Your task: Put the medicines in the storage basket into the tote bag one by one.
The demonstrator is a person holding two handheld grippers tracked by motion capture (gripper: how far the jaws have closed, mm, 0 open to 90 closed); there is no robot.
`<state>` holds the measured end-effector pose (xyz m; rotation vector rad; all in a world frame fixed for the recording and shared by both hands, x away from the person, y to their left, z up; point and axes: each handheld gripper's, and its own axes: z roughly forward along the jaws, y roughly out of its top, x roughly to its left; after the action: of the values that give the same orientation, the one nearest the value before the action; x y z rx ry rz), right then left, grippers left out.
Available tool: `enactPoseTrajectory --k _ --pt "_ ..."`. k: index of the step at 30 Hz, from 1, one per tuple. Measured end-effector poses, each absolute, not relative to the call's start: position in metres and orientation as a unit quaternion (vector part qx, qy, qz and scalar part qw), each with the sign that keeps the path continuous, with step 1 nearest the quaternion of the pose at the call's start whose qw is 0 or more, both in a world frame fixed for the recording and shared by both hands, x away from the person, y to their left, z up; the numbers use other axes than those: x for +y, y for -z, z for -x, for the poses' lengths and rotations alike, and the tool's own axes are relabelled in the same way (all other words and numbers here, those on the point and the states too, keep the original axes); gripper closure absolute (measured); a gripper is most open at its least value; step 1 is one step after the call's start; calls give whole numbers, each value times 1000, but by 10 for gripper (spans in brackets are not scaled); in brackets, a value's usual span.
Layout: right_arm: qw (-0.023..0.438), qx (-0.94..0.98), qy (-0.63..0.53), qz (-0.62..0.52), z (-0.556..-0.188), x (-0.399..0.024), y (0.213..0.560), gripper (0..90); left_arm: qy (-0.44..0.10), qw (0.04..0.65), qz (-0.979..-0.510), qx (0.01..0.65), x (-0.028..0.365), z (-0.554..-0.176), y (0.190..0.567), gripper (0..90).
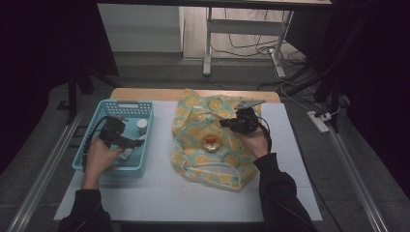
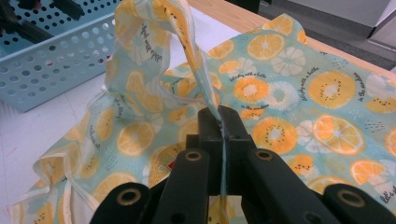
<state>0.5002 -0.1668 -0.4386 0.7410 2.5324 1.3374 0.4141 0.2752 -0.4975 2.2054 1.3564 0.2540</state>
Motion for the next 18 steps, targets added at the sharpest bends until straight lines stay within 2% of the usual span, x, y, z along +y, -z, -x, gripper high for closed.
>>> enactPoseTrajectory --k 10,18 --pt "92 854 -449 -247 -499 -166 439 890 -59 212 -836 502 270 -421 512 6" --pt "89 856 -446 -247 -499 -164 441 890 -68 161 -849 499 262 -422 517 197"
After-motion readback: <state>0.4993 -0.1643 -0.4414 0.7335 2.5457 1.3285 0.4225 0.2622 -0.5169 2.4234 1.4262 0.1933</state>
